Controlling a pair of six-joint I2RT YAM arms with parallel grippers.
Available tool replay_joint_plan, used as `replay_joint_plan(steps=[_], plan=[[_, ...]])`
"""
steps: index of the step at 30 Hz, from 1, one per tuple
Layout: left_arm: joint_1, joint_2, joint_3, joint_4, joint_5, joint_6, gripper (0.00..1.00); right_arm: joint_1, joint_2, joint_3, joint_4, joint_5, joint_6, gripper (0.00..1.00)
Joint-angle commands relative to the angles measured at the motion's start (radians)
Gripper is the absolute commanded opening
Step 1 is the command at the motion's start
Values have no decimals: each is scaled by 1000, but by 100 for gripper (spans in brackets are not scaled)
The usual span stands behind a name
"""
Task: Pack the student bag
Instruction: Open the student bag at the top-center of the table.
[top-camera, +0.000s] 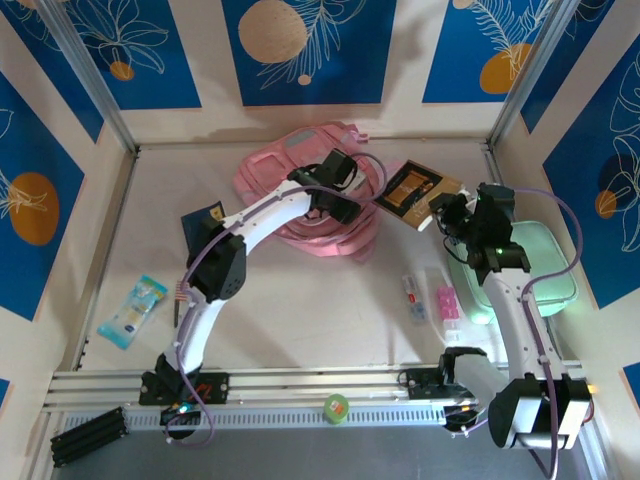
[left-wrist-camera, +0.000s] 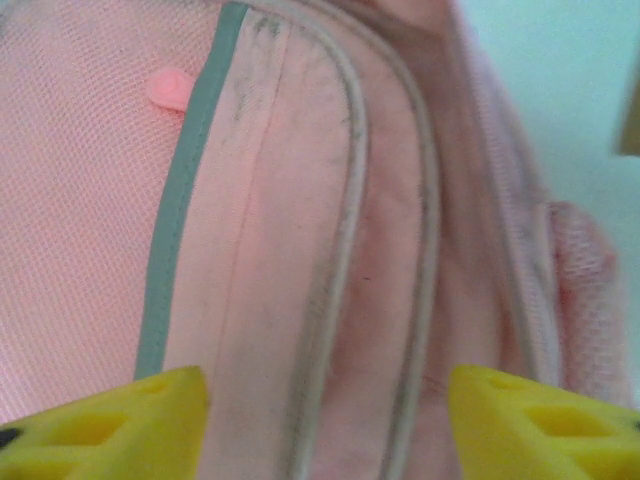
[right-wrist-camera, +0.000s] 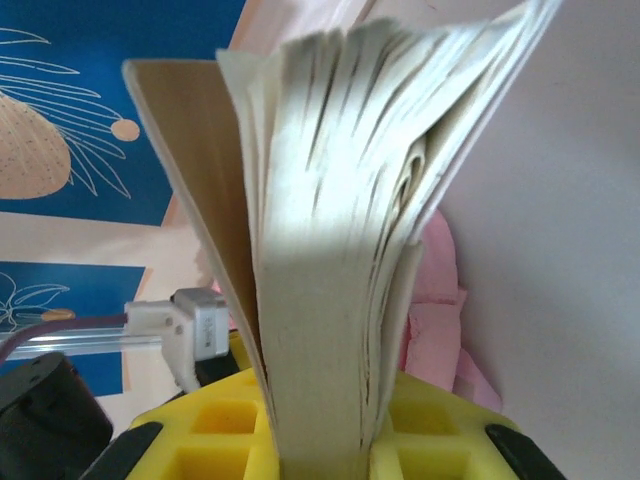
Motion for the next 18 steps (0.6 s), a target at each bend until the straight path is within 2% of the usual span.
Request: replay_joint_plan(steps=[1,6,11,15,18], plan=[[3,69,76,-97,-97,1,57,-8,-39,8,28,-34,-19,6],[13,92,90,-96,-110,-16,46,-10,-53,-14,29,-40,-4,6],[17,94,92,-88,-140,-23,21,-16,-63,-24,25,-42,-3,6],[18,51,86,-78,-148,-31,7,-32,-76,-17,12,-37,-12,6],[19,-6,57,-52,-136,-42,2,-43,-85,-14,5,-30,-26,7]])
